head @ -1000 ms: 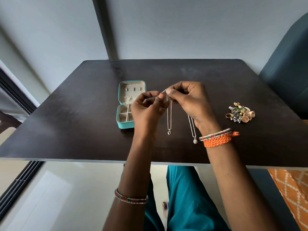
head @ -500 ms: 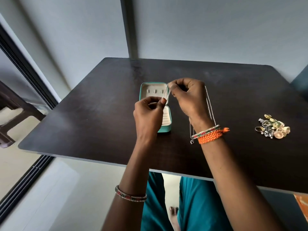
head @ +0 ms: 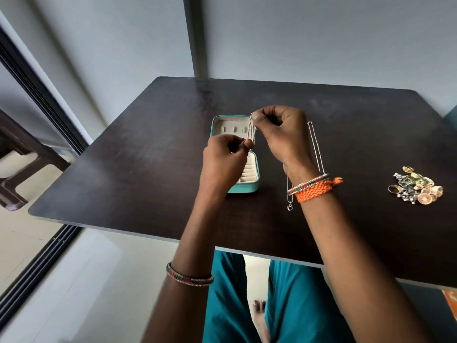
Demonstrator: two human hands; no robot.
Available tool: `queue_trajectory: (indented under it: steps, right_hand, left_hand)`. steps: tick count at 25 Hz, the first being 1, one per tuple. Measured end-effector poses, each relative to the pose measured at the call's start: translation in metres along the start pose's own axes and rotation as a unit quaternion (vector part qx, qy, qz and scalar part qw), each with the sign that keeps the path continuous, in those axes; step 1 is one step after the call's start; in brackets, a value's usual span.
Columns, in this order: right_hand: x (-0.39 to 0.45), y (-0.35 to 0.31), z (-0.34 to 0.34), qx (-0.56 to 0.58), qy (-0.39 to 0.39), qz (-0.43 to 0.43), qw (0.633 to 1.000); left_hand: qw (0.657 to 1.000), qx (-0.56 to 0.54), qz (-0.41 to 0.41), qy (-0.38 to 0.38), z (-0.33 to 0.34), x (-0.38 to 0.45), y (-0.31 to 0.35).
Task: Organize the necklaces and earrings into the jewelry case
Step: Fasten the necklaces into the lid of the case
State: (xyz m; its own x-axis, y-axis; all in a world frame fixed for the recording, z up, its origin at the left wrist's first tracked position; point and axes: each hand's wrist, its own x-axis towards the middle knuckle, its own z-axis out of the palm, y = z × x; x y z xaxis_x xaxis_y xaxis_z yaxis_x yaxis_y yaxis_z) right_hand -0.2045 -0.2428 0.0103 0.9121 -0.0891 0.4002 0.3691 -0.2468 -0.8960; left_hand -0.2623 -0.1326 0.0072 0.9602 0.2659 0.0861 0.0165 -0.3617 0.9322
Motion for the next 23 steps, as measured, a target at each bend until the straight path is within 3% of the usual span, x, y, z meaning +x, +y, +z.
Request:
queue_trajectory:
  steps: [3, 8, 13, 16, 20, 23]
  right_hand:
    - [0.012, -0.009, 0.003, -0.055, -0.042, -0.035, 0.997]
    - [0.030, -0.012, 0.019, -0.138, -0.115, -0.065, 0.981]
    - [0.047, -0.002, 0.035, -0.206, -0.193, -0.049, 0.958]
    - [0.050, -0.001, 0.042, -0.241, -0.244, -0.043, 0.938]
    - [0.052, -0.004, 0.049, -0.254, -0.299, -0.027, 0.919]
    - [0.052, -0.003, 0.053, -0.277, -0.240, -0.042, 0.929]
  left_hand:
    - [0.999, -0.004, 0.035, -0.028, -0.021, 0.021, -0.003]
    - [0.992, -0.006, 0.021, 0.121, -0.036, 0.090, -0.029]
    - [0.991, 0.103, -0.080, 0.040, -0.016, 0.117, -0.065]
    - [0.994, 0.054, -0.087, 0.029, -0.012, 0.118, -0.068]
    - [0.999, -0.007, -0.026, 0.045, -0.012, 0.115, -0.082]
    - [0.993, -0.111, 0.004, 0.033, -0.018, 0.115, -0.089]
